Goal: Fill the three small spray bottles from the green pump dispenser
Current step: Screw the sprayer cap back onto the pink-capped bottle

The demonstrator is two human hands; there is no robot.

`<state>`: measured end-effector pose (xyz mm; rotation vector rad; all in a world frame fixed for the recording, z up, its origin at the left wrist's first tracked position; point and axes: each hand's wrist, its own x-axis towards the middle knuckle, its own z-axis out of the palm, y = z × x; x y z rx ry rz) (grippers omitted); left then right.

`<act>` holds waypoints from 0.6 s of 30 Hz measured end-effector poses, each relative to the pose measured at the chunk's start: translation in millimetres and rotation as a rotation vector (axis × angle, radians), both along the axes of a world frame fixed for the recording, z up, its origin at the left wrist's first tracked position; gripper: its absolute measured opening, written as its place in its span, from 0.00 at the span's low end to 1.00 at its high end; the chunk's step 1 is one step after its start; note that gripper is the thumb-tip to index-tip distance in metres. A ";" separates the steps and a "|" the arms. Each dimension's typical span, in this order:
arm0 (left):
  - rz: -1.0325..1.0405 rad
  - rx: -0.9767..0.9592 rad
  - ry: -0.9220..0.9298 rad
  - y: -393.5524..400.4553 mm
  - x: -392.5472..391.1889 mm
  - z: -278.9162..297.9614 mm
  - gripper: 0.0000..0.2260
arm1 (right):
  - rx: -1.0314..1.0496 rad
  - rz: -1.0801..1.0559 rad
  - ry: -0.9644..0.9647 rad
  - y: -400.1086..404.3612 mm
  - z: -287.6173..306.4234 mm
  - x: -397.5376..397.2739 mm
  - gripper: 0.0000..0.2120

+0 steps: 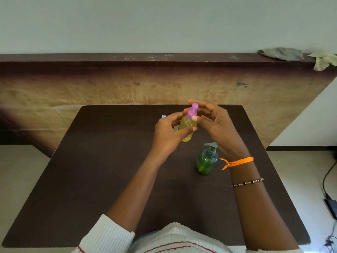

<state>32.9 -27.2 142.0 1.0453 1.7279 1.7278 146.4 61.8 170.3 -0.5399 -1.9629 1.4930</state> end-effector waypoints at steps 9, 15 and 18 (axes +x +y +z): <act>-0.165 -0.057 -0.113 -4.4 0.5 0.5 0.20 | -0.007 -0.091 0.014 -1.9 -2.4 -4.7 0.15; -0.376 -0.139 -0.251 -8.9 -4.3 -2.7 0.12 | -0.145 -0.071 0.058 -0.7 -3.6 -0.7 0.13; -0.531 -0.157 -0.358 -13.9 -6.3 -2.1 0.12 | -0.256 0.058 0.081 4.1 -5.8 6.0 0.16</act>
